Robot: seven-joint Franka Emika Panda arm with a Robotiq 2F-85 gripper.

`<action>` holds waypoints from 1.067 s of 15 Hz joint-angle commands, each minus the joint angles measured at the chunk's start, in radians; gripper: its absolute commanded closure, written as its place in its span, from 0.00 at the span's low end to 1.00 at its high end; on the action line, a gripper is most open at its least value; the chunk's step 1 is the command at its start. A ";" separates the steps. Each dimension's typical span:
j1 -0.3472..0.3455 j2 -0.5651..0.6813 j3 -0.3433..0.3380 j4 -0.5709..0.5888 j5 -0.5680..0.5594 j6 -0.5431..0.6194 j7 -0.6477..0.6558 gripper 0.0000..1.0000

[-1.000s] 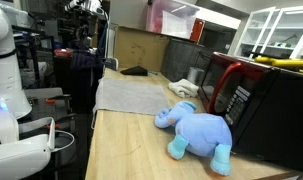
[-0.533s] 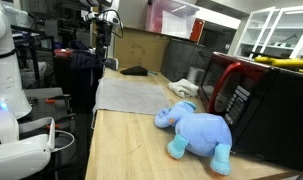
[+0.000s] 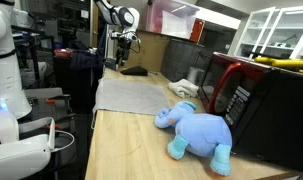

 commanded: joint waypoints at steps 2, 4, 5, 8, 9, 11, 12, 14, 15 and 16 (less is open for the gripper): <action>0.034 0.207 -0.087 0.264 -0.020 -0.043 0.081 0.00; 0.037 0.275 -0.124 0.357 -0.014 -0.057 0.101 0.00; 0.037 0.306 -0.143 0.400 -0.013 -0.063 0.112 0.00; 0.032 0.386 -0.190 0.509 -0.012 -0.086 0.135 0.00; 0.029 0.413 -0.203 0.540 -0.009 -0.095 0.141 0.00; 0.022 0.459 -0.232 0.598 -0.012 -0.109 0.150 0.00; 0.017 0.475 -0.247 0.625 -0.013 -0.117 0.160 0.00; 0.009 0.511 -0.270 0.677 -0.009 -0.132 0.171 0.00; 0.003 0.525 -0.278 0.693 -0.005 -0.136 0.178 0.00; -0.007 0.529 -0.287 0.706 -0.002 -0.143 0.176 0.00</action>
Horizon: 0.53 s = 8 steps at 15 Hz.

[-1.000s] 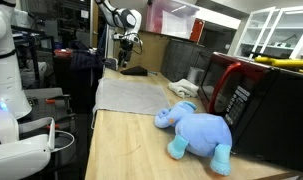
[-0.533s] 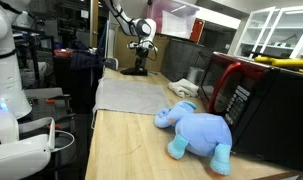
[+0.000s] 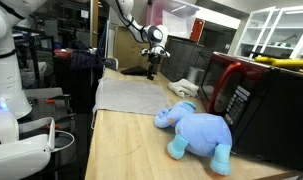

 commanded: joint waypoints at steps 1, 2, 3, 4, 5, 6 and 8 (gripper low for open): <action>-0.023 0.053 -0.027 0.099 0.007 -0.062 0.033 0.00; -0.033 0.055 -0.035 0.104 0.005 -0.061 0.034 0.00; -0.045 0.056 -0.044 0.109 0.005 -0.065 0.035 0.00; -0.053 0.066 -0.049 0.115 0.005 -0.067 0.035 0.00; -0.063 0.062 -0.056 0.113 0.004 -0.067 0.034 0.00; -0.071 0.061 -0.060 0.109 0.004 -0.064 0.035 0.00; -0.084 0.066 -0.065 0.102 0.003 -0.058 0.037 0.00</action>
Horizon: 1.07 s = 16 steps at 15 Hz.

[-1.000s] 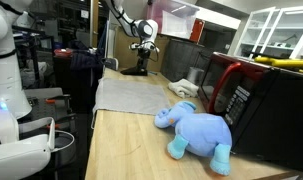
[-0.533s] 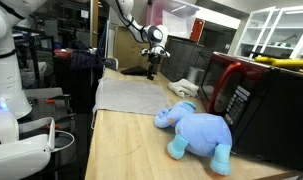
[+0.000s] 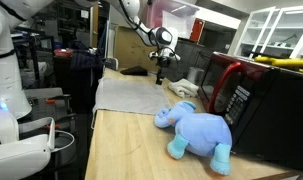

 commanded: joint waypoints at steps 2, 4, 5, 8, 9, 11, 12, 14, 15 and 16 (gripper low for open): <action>-0.015 0.017 -0.010 0.022 0.006 -0.029 0.026 0.00; -0.017 0.009 -0.005 0.012 0.014 -0.028 0.027 0.00; -0.016 0.010 -0.004 0.007 0.015 -0.025 0.029 0.00; -0.012 0.009 -0.006 -0.008 0.012 -0.014 0.033 0.00; -0.012 0.009 -0.007 -0.012 0.011 -0.008 0.032 0.00; -0.013 0.004 -0.003 -0.009 0.020 0.000 0.033 0.00; -0.019 0.000 0.001 0.000 0.033 -0.002 0.036 0.00; -0.026 -0.013 0.006 0.011 0.061 0.004 0.046 0.00; -0.023 -0.015 0.002 0.012 0.066 0.020 0.064 0.00; -0.021 -0.016 -0.001 0.012 0.073 0.034 0.083 0.00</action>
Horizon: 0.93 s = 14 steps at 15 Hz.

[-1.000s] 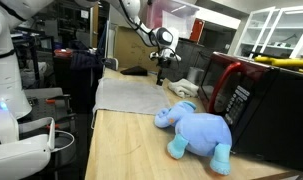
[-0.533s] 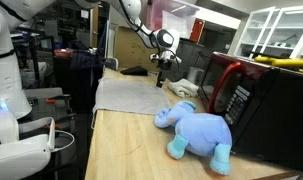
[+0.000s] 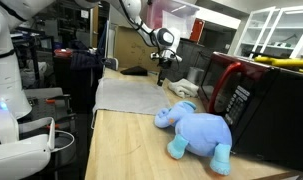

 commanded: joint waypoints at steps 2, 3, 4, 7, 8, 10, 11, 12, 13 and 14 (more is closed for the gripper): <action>0.007 -0.037 -0.005 -0.028 0.027 0.093 0.116 0.00; 0.010 -0.038 -0.007 -0.034 0.025 0.107 0.144 0.00; 0.010 -0.047 -0.004 -0.042 0.026 0.096 0.161 0.00; 0.001 -0.009 0.003 0.004 0.009 0.079 0.138 0.00; 0.001 -0.009 0.003 0.004 0.009 0.079 0.141 0.00; 0.005 -0.028 0.010 -0.017 0.025 0.122 0.166 0.00; 0.003 -0.036 0.018 -0.020 0.044 0.132 0.179 0.00; 0.002 -0.042 0.022 -0.026 0.058 0.152 0.193 0.00; 0.000 -0.045 0.026 -0.035 0.076 0.178 0.204 0.00; 0.001 -0.047 0.026 -0.040 0.086 0.196 0.217 0.00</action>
